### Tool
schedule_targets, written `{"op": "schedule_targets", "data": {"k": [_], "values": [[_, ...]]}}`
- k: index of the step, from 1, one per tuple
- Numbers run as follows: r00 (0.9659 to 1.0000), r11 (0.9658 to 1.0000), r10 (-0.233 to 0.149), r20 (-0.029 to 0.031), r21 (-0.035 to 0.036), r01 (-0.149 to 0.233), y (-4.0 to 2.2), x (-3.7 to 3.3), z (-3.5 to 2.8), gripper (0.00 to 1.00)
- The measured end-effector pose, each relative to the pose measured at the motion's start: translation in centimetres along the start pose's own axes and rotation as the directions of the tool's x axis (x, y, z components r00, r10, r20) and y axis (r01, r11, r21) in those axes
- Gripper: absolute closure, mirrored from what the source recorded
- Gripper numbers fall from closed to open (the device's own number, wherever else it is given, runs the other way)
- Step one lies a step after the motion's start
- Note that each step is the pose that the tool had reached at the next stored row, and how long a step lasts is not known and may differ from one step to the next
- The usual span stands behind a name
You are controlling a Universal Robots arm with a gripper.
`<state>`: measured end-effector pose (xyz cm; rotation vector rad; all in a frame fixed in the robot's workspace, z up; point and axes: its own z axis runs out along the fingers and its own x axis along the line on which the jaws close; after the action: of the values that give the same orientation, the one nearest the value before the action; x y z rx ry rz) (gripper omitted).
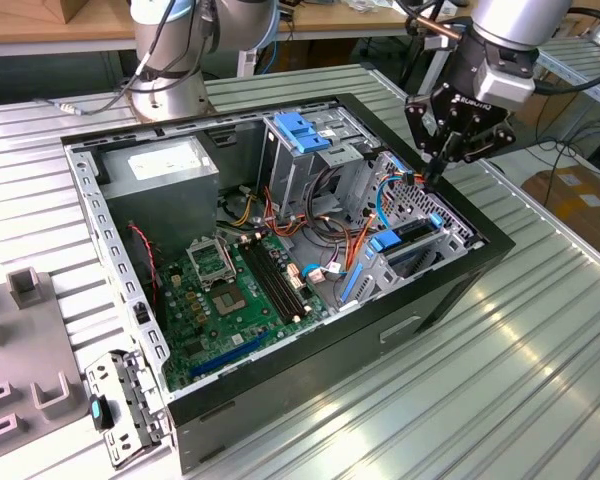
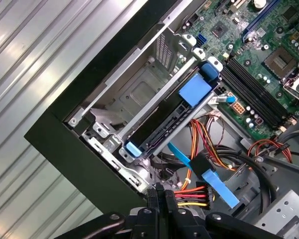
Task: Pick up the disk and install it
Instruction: 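Insert the first disk wire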
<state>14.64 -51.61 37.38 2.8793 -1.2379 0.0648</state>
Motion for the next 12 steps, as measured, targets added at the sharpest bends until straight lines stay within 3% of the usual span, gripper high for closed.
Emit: {"op": "schedule_targets", "data": {"k": [6, 12], "values": [[0.9999, 0.9999, 0.014, -0.0002, -0.0005, -0.014, 0.6, -0.57, 0.0, 0.83], [0.9952, 0.9952, 0.097, -0.0031, -0.0054, -0.097, 0.59, -0.56, 0.14, 0.83]]}}
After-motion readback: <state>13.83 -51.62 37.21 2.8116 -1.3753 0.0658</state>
